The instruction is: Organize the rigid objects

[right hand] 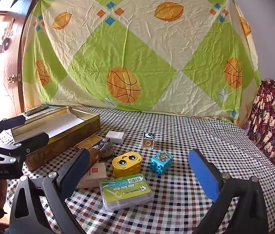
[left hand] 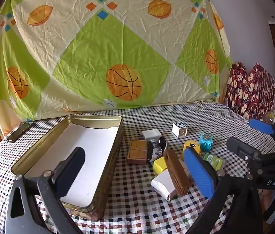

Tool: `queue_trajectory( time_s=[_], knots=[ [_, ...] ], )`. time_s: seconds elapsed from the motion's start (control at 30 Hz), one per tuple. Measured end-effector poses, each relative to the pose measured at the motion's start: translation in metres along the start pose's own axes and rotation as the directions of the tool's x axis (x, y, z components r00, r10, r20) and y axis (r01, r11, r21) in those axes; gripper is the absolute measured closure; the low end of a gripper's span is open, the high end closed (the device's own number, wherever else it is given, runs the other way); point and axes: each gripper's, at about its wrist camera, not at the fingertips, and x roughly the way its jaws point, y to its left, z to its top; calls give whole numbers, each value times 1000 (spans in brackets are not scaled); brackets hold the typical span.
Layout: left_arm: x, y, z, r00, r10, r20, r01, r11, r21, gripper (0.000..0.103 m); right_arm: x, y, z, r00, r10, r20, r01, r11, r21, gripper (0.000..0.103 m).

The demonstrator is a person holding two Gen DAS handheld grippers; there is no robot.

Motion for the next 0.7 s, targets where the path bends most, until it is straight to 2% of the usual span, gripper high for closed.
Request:
queue_trajectory(
  time_s=[0.07, 0.1, 0.4, 0.7],
  knots=[
    [0, -2, 0, 1000, 8, -3, -8, 1000, 9, 0, -1, 0, 0, 1000, -2, 12, 2, 1000, 4, 1],
    [1, 2, -1, 1000, -16, 0, 16, 999, -37, 0, -2, 0, 0, 1000, -2, 13, 2, 1000, 5, 1],
    [-3, -3, 2, 1000, -5, 12, 5, 1000, -5, 0, -6, -1, 2, 1000, 7, 22, -7, 1000, 17, 1],
    [-4, 3, 3, 1000, -4, 13, 4, 1000, -21, 0, -8, -2, -1, 1000, 14, 16, -15, 999, 30, 1]
  ],
)
